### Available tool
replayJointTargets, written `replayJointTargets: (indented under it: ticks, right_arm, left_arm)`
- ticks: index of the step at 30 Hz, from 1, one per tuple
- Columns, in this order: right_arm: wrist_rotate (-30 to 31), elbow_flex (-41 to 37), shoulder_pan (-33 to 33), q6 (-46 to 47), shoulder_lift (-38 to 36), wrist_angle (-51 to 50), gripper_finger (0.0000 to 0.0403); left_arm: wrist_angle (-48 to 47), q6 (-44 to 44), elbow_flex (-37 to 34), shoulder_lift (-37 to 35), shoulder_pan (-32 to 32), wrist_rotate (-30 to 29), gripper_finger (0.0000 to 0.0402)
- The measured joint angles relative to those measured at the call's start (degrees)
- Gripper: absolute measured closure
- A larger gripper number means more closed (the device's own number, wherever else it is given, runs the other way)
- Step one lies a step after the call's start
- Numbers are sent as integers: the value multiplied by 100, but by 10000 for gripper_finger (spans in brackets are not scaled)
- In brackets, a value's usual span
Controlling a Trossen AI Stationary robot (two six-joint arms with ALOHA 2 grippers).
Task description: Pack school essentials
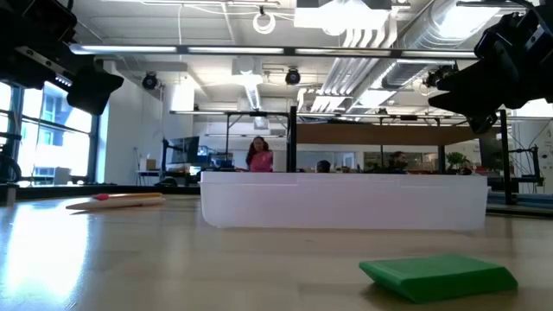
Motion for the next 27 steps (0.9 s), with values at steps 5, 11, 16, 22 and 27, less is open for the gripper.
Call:
replayJointTargets:
  ticks: [5, 11, 16, 22, 27]
  right_arm:
    - [0, 0, 2, -89, 0, 2, 249]
    - [2, 0, 0, -214, 0, 3, 249]
    - [19, 0, -2, -264, 0, 6, 249]
    - [133, 0, -13, -384, 0, 7, 249]
    - [470, 103, -13, -404, 1, -72, 249]
  left_arm:
    - [2, -2, 0, 0, -2, 0, 2]
    - [2, 36, -1, 0, 0, 0, 2]
    - [2, 181, 0, -2, 0, 2, 2]
    - [2, 197, 0, 0, -1, 1, 2]
    - [2, 163, 0, -2, -1, 2, 2]
